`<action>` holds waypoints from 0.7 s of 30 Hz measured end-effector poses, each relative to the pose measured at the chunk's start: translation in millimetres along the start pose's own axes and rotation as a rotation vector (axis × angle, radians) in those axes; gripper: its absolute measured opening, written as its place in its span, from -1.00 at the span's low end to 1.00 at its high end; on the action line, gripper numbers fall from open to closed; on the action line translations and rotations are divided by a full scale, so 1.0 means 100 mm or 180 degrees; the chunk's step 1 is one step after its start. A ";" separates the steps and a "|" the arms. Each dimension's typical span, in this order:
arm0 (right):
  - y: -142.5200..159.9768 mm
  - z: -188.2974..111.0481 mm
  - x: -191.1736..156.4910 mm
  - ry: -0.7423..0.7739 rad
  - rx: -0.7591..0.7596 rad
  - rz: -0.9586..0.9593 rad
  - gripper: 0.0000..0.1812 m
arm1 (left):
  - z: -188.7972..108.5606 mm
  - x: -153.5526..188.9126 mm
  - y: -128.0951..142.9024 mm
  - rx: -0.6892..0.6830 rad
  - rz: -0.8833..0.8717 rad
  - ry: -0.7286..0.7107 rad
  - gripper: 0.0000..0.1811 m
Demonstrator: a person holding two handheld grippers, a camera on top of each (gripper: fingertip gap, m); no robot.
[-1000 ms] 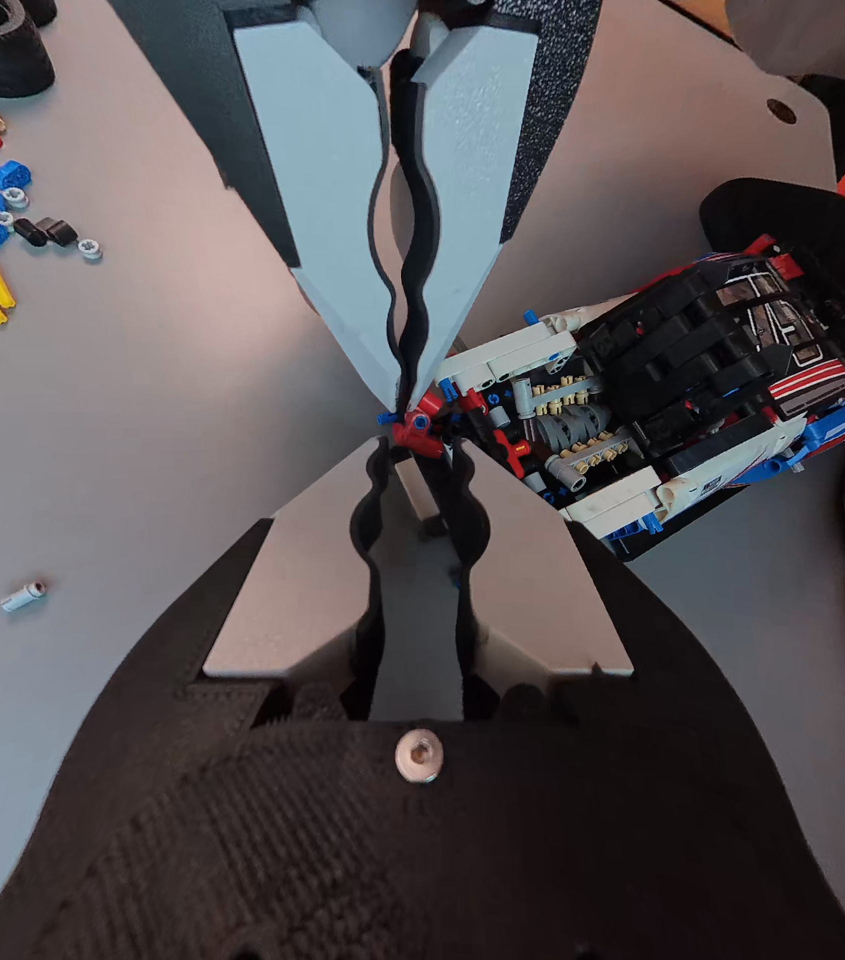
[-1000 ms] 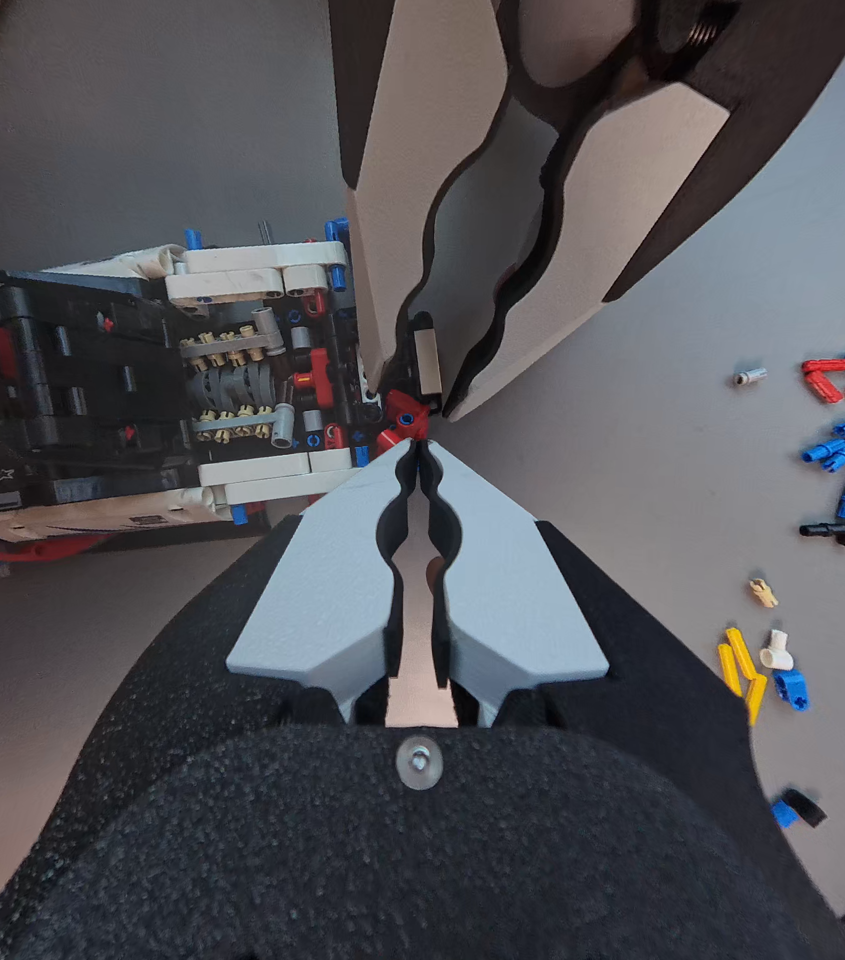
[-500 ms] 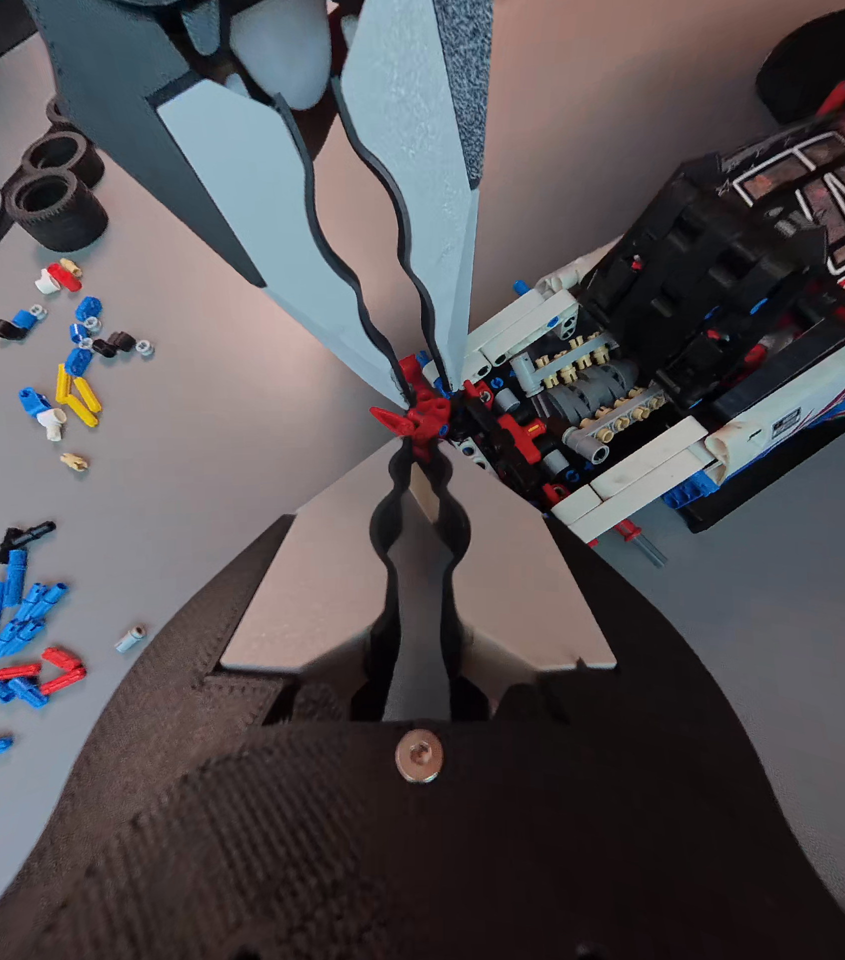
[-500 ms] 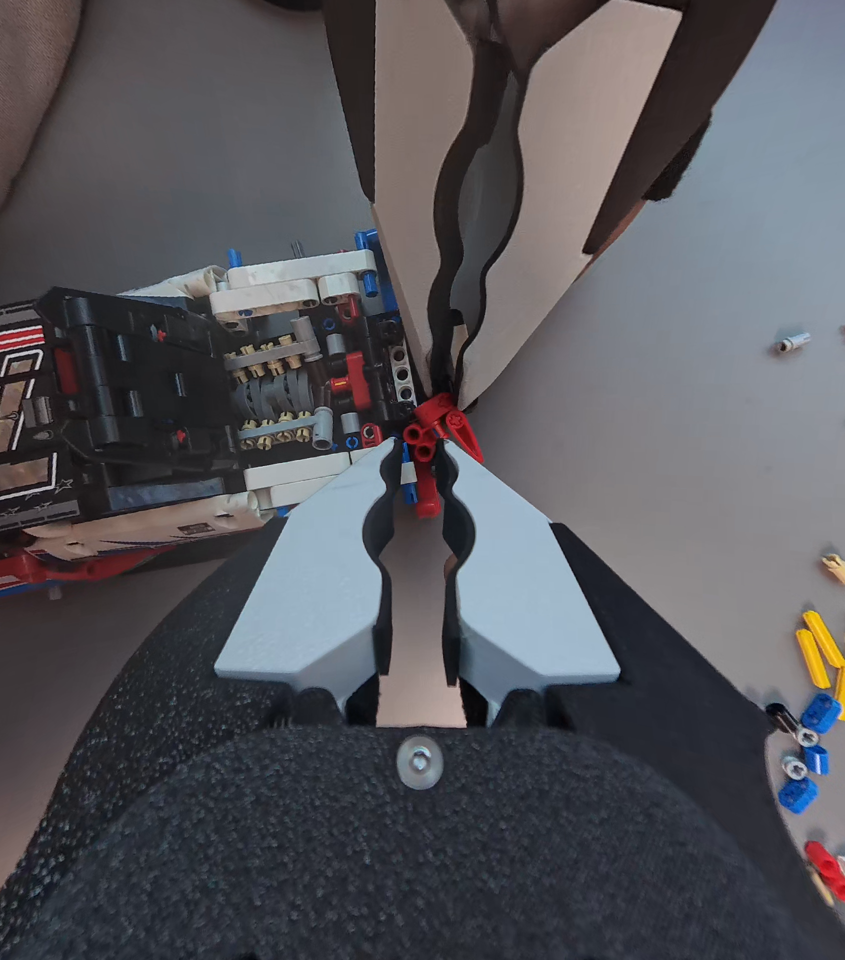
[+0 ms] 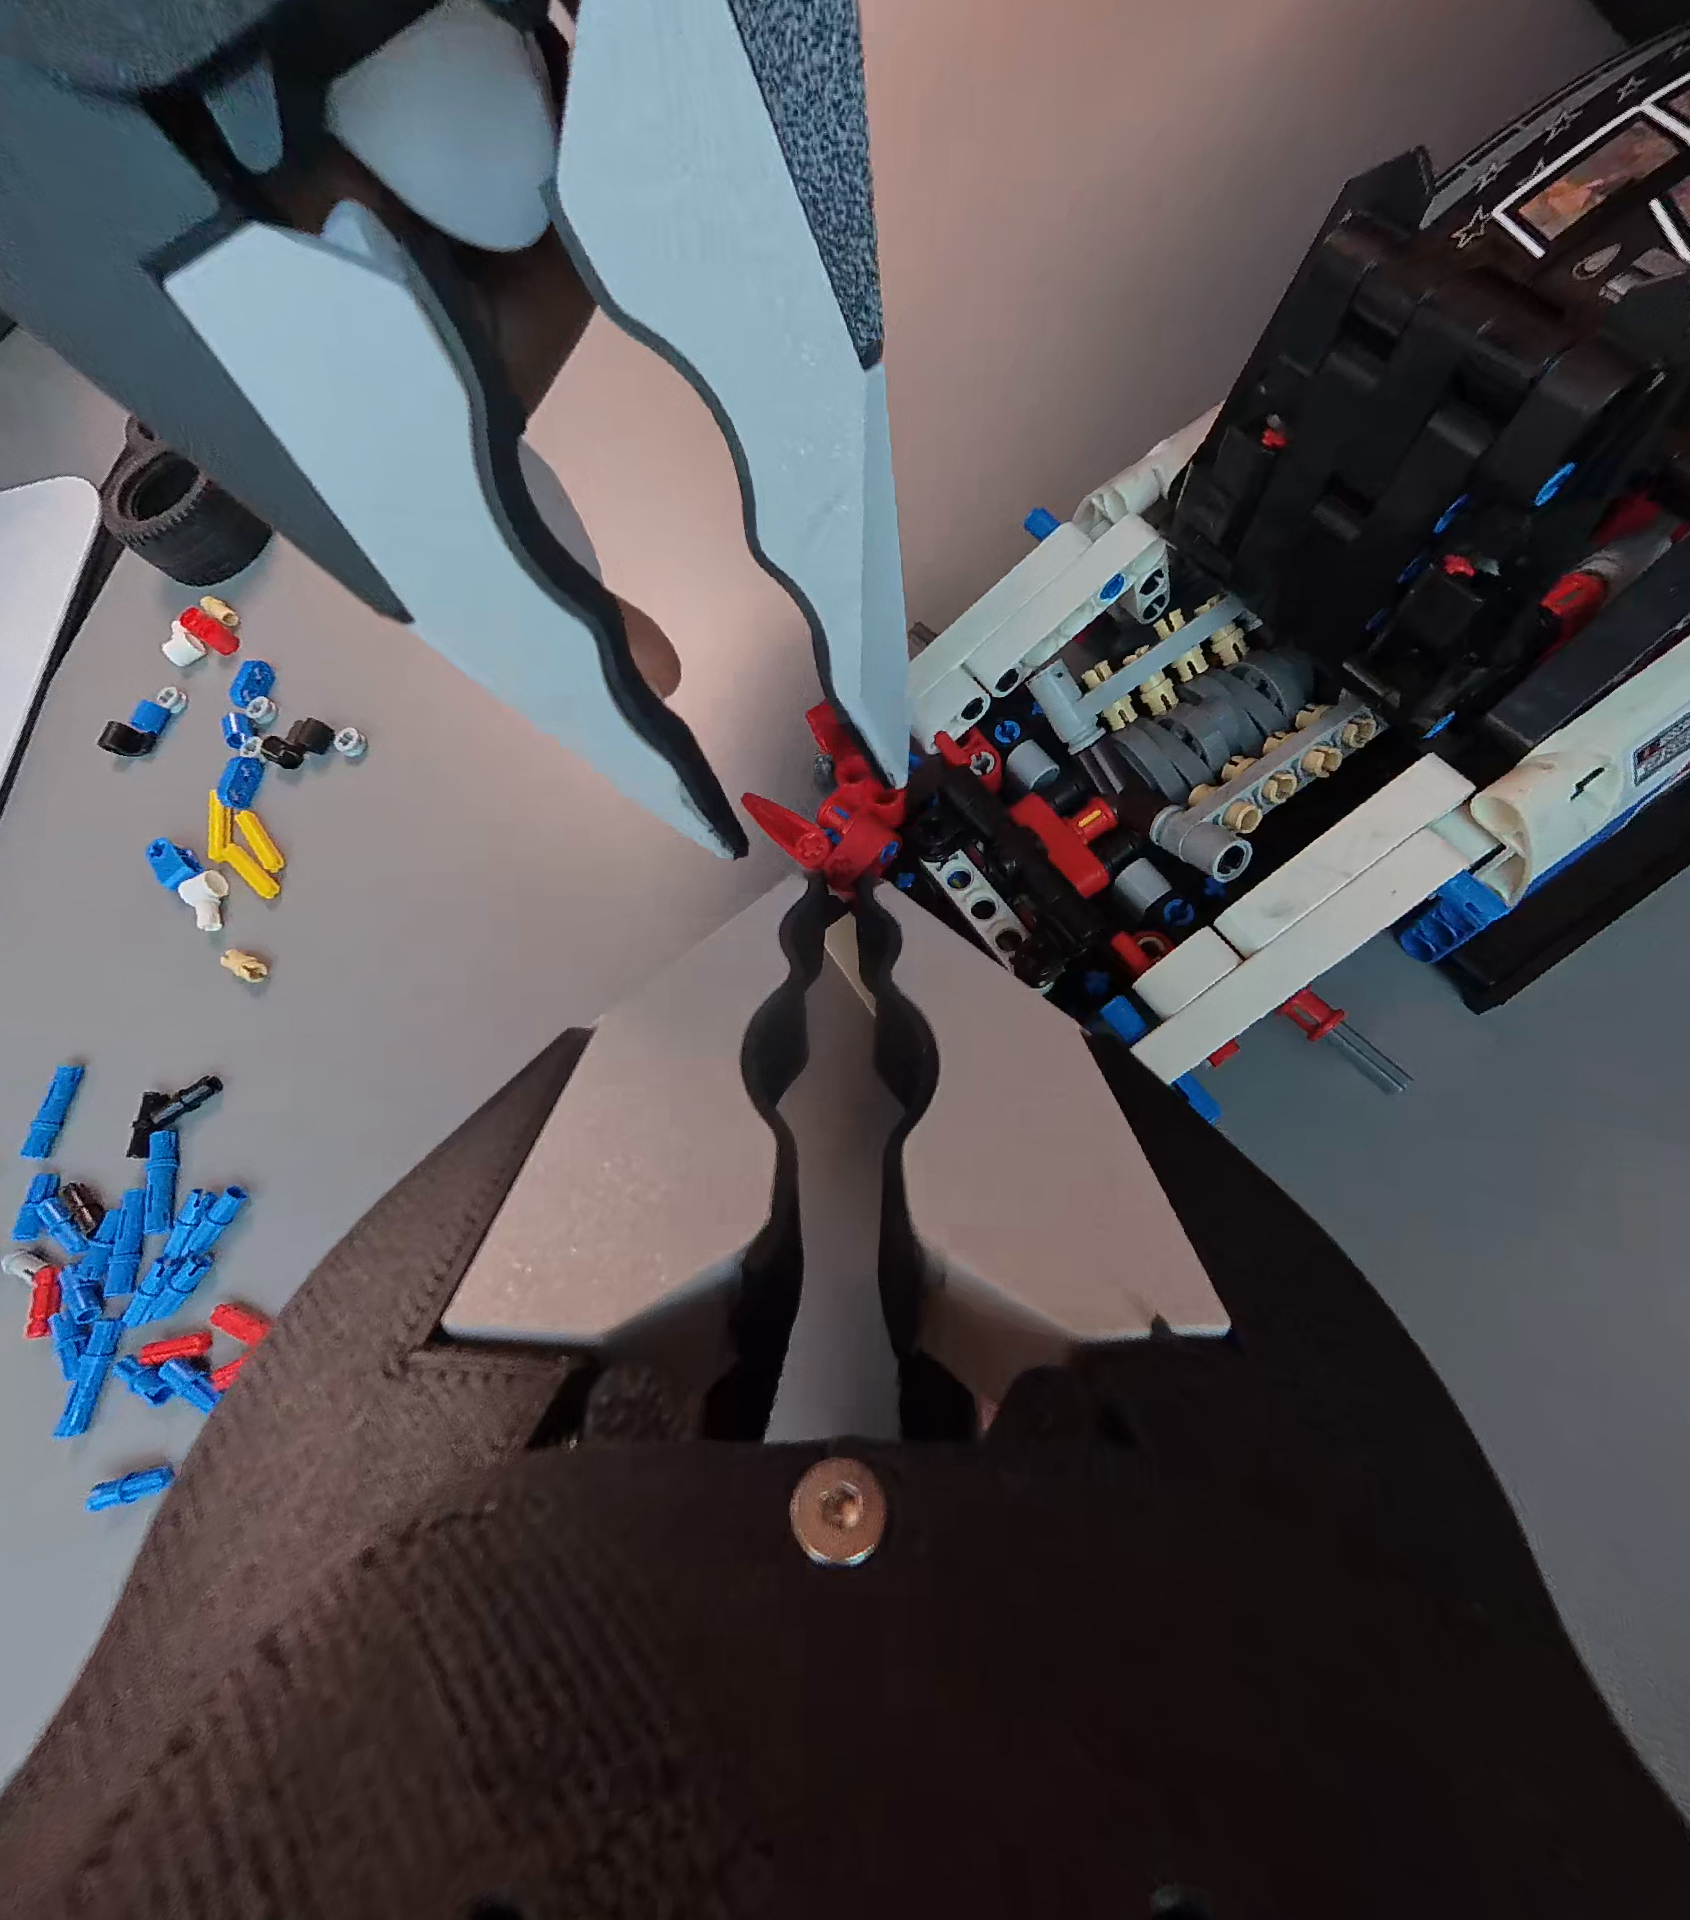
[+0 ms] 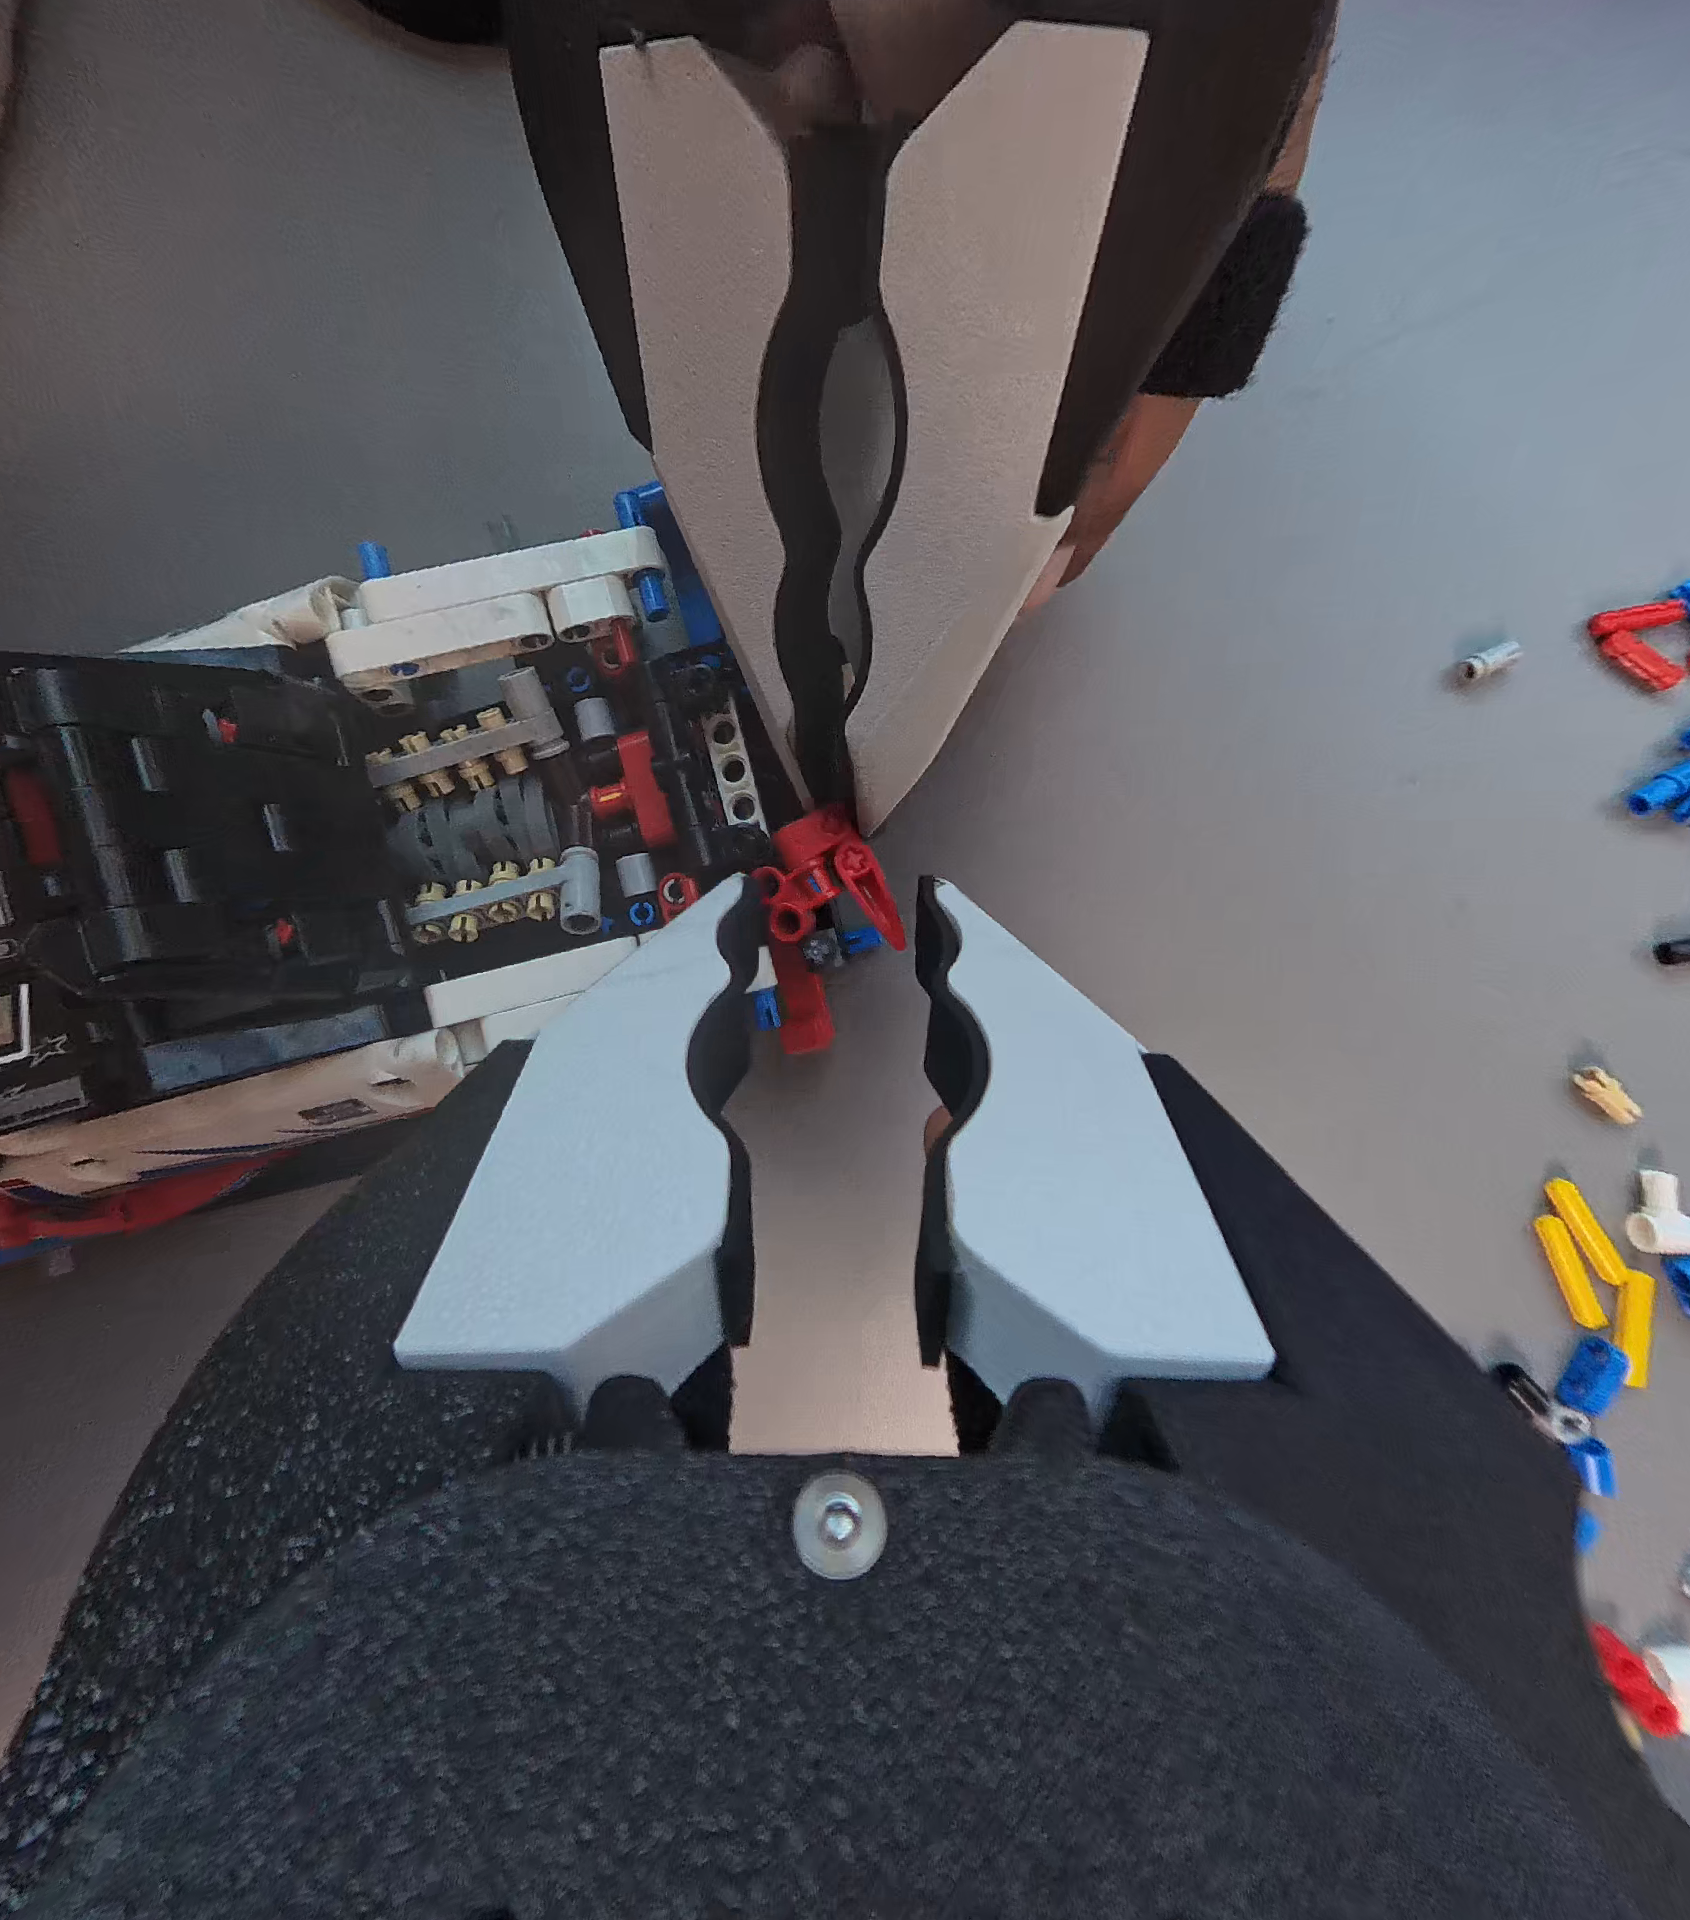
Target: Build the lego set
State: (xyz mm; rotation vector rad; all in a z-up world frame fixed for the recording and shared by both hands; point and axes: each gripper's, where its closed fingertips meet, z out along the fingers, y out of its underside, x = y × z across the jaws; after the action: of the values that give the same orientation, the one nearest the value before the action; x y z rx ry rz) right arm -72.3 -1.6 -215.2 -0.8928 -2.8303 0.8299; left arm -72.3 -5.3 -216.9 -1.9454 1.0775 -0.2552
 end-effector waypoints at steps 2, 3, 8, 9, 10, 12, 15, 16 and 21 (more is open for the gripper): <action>0.01 0.04 -0.01 -0.0180 0.0022 0.0095 -0.68 | 0.00 0.02 0.00 0.0003 0.0047 0.0020 -1.00; 0.03 0.06 -0.02 -0.0237 0.0007 0.0105 -0.67 | 0.00 0.02 0.00 0.0001 0.0069 0.0022 -1.00; 0.02 0.07 -0.05 -0.0393 0.0043 0.0190 -0.76 | 0.00 0.01 0.01 0.0009 -0.0013 0.0034 -0.99; 0.02 0.07 -0.04 -0.0418 0.0067 0.0263 -0.77 | -0.01 0.01 0.01 0.0017 -0.0063 0.0050 -0.98; 0.02 0.07 -0.04 -0.0451 0.0098 0.0360 -0.77 | -0.02 0.00 0.01 0.0025 -0.0113 0.0069 -0.96; 0.02 0.07 -0.04 -0.0549 0.0174 0.0661 -0.78 | -0.03 0.01 0.02 0.0032 -0.0207 0.0133 -0.89; 0.01 0.08 -0.04 -0.0727 0.0369 0.1122 -0.78 | -0.02 0.03 0.02 0.0060 -0.0330 0.0208 -0.81; 0.00 0.09 -0.03 -0.0781 0.0430 0.1263 -0.78 | -0.02 0.03 0.01 0.0073 -0.0365 0.0226 -0.79; -0.06 0.08 -0.03 -0.1022 0.0750 0.1743 -0.79 | 0.01 0.00 0.06 0.0031 -0.0465 0.0221 -0.79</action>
State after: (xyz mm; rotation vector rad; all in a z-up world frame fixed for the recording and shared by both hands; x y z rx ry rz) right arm -74.7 -11.1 -218.7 -1.6562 -2.6627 1.4460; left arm -75.0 -6.3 -221.8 -2.0219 0.9773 -0.4099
